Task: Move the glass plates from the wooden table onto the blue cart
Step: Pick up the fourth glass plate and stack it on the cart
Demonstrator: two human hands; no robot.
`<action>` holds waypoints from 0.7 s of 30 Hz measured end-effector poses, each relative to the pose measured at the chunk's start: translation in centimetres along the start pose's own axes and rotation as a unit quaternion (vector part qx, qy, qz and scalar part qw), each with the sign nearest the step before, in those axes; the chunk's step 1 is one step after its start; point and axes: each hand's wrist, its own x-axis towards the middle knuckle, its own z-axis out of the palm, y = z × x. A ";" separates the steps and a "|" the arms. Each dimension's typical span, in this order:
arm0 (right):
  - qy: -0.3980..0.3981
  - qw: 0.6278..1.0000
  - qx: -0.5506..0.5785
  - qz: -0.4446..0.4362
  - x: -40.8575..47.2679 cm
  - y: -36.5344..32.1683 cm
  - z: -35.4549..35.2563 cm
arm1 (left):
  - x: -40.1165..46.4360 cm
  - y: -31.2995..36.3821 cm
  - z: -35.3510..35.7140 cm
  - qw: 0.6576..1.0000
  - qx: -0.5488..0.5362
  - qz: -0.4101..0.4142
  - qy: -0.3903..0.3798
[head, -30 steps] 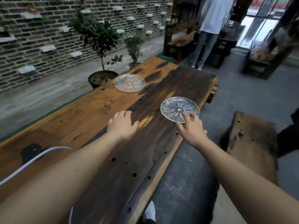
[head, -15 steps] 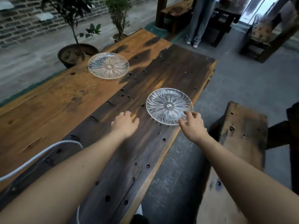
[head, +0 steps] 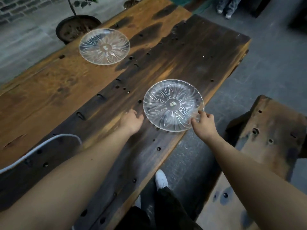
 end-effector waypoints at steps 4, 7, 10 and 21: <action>-0.001 1.000 0.022 0.017 4.0 1.5 -0.1 | 1.7 1.3 2.7 0.999 -0.013 -0.050 -0.006; -0.001 0.999 0.028 0.022 6.3 2.0 0.0 | 3.1 2.0 4.4 0.996 -0.032 -0.082 0.003; -0.001 1.000 0.024 0.012 7.9 2.5 0.2 | 4.0 2.5 5.7 0.991 -0.058 -0.121 0.016; 0.008 0.999 -0.004 0.041 11.4 3.1 -0.3 | 5.3 2.9 6.7 0.955 -0.222 -0.187 0.056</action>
